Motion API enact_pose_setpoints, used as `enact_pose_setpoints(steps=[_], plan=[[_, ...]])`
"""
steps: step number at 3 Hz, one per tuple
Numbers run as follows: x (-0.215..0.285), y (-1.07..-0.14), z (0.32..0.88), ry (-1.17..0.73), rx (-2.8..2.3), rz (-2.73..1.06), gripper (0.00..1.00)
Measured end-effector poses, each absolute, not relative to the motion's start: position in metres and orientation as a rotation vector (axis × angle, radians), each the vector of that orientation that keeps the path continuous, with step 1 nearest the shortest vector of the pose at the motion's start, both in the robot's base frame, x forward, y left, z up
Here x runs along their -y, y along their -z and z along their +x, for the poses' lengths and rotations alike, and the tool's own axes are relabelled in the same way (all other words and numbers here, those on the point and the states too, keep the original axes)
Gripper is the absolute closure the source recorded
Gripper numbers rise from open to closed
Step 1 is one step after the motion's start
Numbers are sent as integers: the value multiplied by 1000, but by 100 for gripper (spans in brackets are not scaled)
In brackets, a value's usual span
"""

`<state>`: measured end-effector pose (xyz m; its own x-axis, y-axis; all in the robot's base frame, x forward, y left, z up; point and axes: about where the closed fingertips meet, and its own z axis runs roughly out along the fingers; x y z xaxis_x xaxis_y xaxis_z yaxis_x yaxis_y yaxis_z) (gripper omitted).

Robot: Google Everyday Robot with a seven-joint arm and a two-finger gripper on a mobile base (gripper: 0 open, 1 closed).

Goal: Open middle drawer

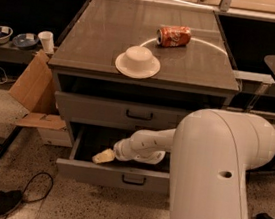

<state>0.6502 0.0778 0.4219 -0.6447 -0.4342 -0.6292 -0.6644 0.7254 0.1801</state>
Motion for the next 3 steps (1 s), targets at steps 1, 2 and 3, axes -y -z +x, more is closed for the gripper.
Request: enact_pose_setpoints(steps=[1, 2, 3], plan=[[-70, -415, 640, -506, -2387, -897, 0], [-61, -408, 631, -466, -2412, -959, 0], [-56, -400, 623, -417, -2442, -991, 0]])
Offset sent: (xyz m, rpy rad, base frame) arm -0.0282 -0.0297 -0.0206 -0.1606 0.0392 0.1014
